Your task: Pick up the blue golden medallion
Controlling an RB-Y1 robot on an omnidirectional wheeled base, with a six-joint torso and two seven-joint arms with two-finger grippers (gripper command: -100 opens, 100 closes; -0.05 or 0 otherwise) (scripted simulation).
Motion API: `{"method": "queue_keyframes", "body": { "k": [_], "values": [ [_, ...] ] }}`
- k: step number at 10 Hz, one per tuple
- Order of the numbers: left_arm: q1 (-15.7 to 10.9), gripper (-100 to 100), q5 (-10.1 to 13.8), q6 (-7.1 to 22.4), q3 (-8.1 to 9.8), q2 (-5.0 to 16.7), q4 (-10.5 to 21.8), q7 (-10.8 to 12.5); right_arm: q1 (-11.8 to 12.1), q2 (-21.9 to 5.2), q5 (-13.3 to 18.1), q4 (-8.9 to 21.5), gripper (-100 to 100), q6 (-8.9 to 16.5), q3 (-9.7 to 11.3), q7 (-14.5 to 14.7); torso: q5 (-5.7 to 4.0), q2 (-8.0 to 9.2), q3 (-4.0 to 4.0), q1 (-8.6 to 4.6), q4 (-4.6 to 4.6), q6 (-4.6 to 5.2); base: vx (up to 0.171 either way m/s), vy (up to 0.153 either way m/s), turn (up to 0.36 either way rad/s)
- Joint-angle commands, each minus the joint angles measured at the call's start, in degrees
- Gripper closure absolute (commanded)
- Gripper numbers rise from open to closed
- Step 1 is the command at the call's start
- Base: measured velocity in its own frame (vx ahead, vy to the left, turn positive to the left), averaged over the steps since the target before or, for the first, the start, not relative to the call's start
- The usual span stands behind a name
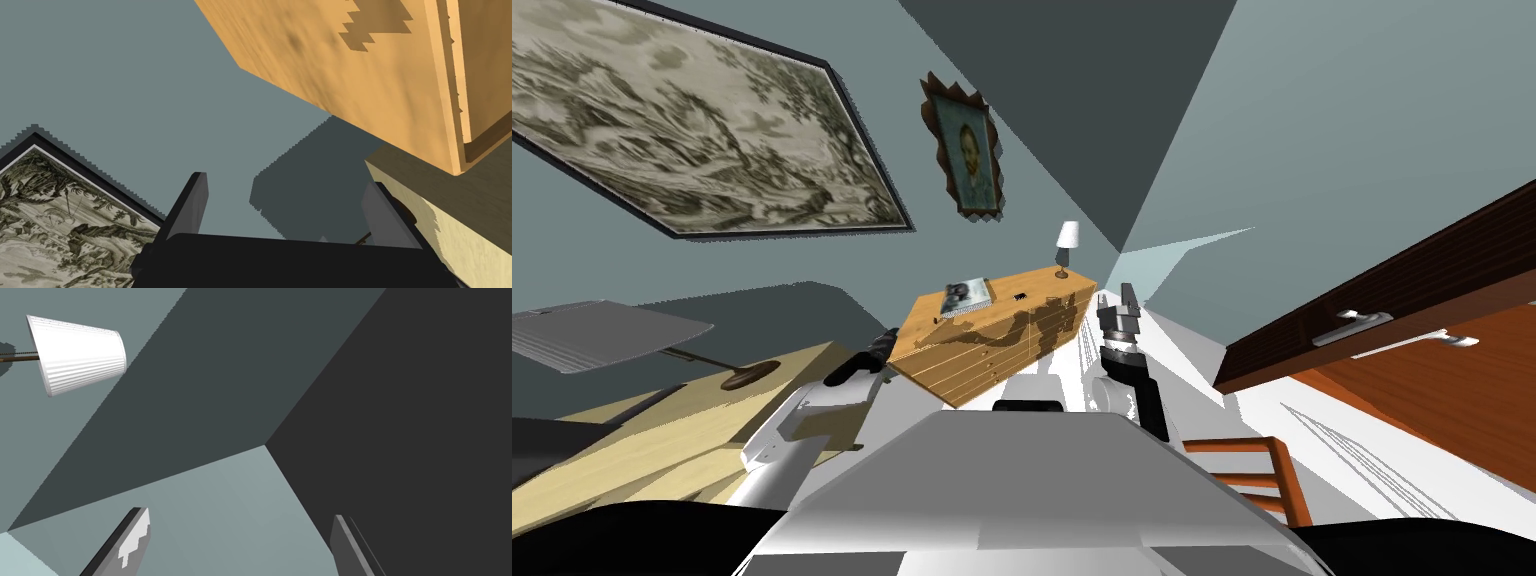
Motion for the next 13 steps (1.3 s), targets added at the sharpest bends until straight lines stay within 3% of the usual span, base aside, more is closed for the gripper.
{"method": "queue_keyframes", "body": {
  "k": [1, 4, 5, 6, 7, 8, 9, 10, 11, 12, 13],
  "values": [
    [-0.10, -100, 0.33, 2.60, 0.64, 0.49, 0.49, 0.90, 0.00, 0.00, 0.00, 0.00, 0, 0.00, 0.00, 0.00, 0.00, 0.00, 0.00, 0.00, 0.00, 0.00, 0.059, -0.088, -0.031],
    [-1.32, -100, 2.04, 7.36, 2.97, 3.04, 3.12, 4.41, 0.00, 0.00, 0.00, 0.00, 0, 0.00, 0.00, 0.00, 0.00, 0.04, 0.02, 0.04, 0.00, -0.02, 0.065, -0.091, -0.054],
    [-1.32, -100, 2.04, 9.06, 2.97, 3.04, 3.12, 4.41, 0.00, 0.00, 0.00, 0.00, 0, 0.00, 0.00, 0.00, 0.00, -0.03, -0.01, 0.02, 0.00, 0.00, 0.074, -0.066, -0.025],
    [-1.90, -100, 2.93, 10.92, 4.06, 4.22, 4.36, 6.33, 0.00, 0.00, 0.00, 0.00, 0, 0.00, 0.00, 0.00, 0.02, -0.02, -0.02, 0.10, -0.01, -0.02, 0.082, -0.067, -0.064],
    [-1.90, -100, 2.93, 12.17, 4.06, 4.22, 4.36, 6.33, 0.00, 0.00, 0.00, 0.00, 0, 0.00, 0.00, 0.00, 0.02, -0.05, -0.03, 0.12, -0.01, 0.00, 0.069, -0.051, -0.025],
    [-2.48, -100, 3.83, 13.81, 5.08, 5.33, 5.56, 8.32, 0.00, -0.01, 0.00, 0.00, 0, 0.00, -0.01, 0.00, 0.03, -0.01, -0.02, 0.17, -0.01, -0.02, 0.084, -0.074, -0.055],
    [-2.48, -100, 3.83, 15.05, 5.08, 5.33, 5.56, 8.32, 0.00, 0.00, 0.00, 0.00, 0, 0.00, 0.00, 0.00, 0.03, -0.06, -0.04, 0.11, -0.02, 0.00, 0.065, -0.068, -0.027],
    [-3.03, -100, 4.75, 16.68, 6.05, 6.37, 6.70, 10.39, 0.00, 0.00, 0.00, 0.00, 0, 0.00, -0.01, 0.00, 0.02, 0.01, -0.01, 0.11, -0.01, -0.02, 0.072, -0.058, -0.051],
    [-3.03, -100, 4.75, 18.07, 6.05, 6.37, 6.70, 10.39, 0.00, 0.00, 0.00, 0.00, 0, 0.00, 0.00, 0.00, 0.02, -0.01, -0.01, 0.14, -0.01, -0.01, 0.060, -0.040, -0.027],
    [-3.57, -100, 5.67, 19.90, 6.95, 7.33, 7.79, 12.51, 0.00, -0.01, 0.00, 0.00, 0, 0.00, -0.01, 0.00, 0.04, 0.03, 0.01, 0.20, 0.00, -0.02, 0.074, -0.055, -0.056],
    [-3.57, -100, 5.67, 20.83, 6.95, 7.33, 7.79, 12.51, 0.00, -0.01, 0.00, 0.00, 0, 0.00, -0.01, 0.00, 0.03, 0.00, -0.01, 0.16, 0.00, -0.01, 0.066, -0.047, -0.020]
  ]
}}
